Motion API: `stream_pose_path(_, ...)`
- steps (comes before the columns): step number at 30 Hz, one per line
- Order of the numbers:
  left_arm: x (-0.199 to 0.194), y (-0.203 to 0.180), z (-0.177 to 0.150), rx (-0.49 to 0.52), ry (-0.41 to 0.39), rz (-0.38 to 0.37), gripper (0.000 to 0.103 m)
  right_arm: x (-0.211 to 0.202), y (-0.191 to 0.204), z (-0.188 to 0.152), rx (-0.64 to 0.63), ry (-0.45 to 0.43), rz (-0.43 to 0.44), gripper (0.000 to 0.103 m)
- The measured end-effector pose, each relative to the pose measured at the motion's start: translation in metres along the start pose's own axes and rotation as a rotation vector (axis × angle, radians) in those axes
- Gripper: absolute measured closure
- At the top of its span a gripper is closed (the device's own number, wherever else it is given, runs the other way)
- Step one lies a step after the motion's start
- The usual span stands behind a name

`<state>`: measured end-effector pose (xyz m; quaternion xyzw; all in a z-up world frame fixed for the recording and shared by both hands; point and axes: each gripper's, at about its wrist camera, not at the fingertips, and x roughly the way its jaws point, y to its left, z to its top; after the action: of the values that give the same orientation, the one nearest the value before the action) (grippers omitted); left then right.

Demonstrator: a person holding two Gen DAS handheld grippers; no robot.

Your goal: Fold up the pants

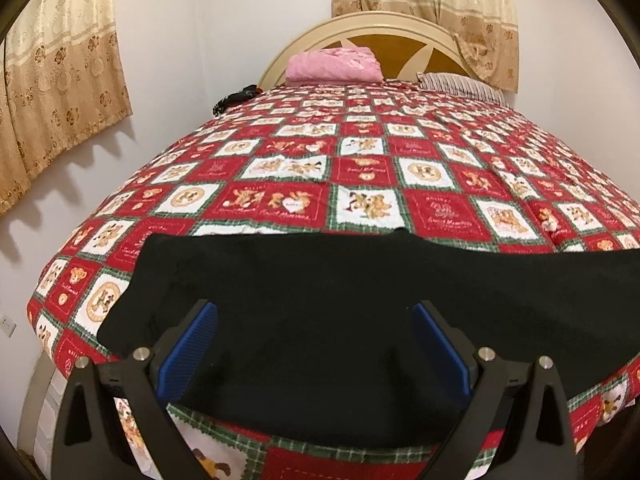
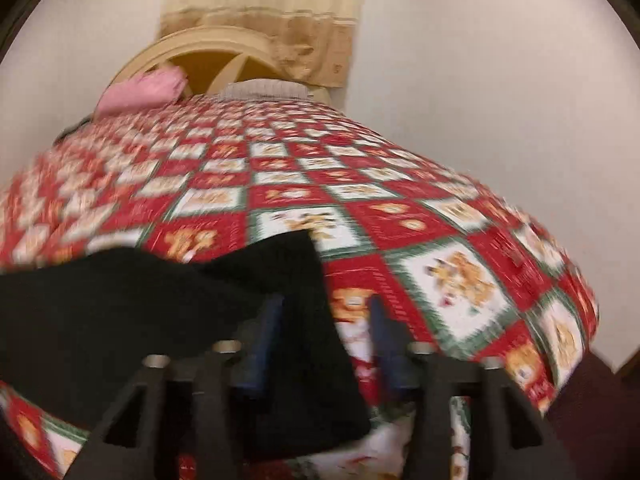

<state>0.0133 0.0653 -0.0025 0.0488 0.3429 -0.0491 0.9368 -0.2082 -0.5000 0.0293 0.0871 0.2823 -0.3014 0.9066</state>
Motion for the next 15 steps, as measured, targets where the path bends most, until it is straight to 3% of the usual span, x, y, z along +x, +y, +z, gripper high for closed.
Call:
stream_pose_path(3,0.003,0.001,-0.001,-0.004,0.012,0.0,0.003,-0.022,-0.028,0.012,0.166,-0.078,0.062,0.049)
stream_pose_path(5,0.004,-0.001,0.0,-0.007,0.015,-0.006,0.003,-0.02,-0.022,0.022,0.12,-0.038,0.132,0.078)
stream_pose_path(6,0.003,-0.003,0.001,-0.005,0.014,-0.01,0.003,-0.018,-0.017,0.025,0.091,-0.027,0.133,0.082)
stream_pose_path(9,0.0,-0.012,0.001,0.019,0.003,-0.02,0.003,-0.004,0.018,0.029,-0.035,0.031,0.235,0.085)
stream_pose_path(12,0.0,-0.023,-0.002,0.077,-0.002,-0.009,0.003,0.014,0.054,0.023,-0.159,0.084,0.192,0.085)
stream_pose_path(15,0.009,-0.024,-0.006,0.085,0.036,-0.001,0.003,0.049,0.058,0.018,-0.131,0.187,0.175,0.085)
